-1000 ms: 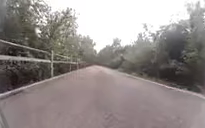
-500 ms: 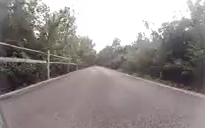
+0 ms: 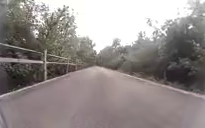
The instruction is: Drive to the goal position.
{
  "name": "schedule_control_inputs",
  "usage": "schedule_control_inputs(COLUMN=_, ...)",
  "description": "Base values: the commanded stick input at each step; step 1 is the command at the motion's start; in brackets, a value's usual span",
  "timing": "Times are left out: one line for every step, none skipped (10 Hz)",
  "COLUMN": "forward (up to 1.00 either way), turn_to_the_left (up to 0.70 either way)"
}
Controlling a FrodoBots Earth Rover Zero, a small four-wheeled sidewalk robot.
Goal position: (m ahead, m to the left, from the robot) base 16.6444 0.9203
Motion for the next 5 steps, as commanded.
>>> schedule_control_inputs(forward=0.7, turn_to_the_left=0.0)
schedule_control_inputs(forward=0.7, turn_to_the_left=0.0)
schedule_control_inputs(forward=0.7, turn_to_the_left=0.0)
schedule_control_inputs(forward=0.7, turn_to_the_left=0.0)
schedule_control_inputs(forward=0.7, turn_to_the_left=0.0)
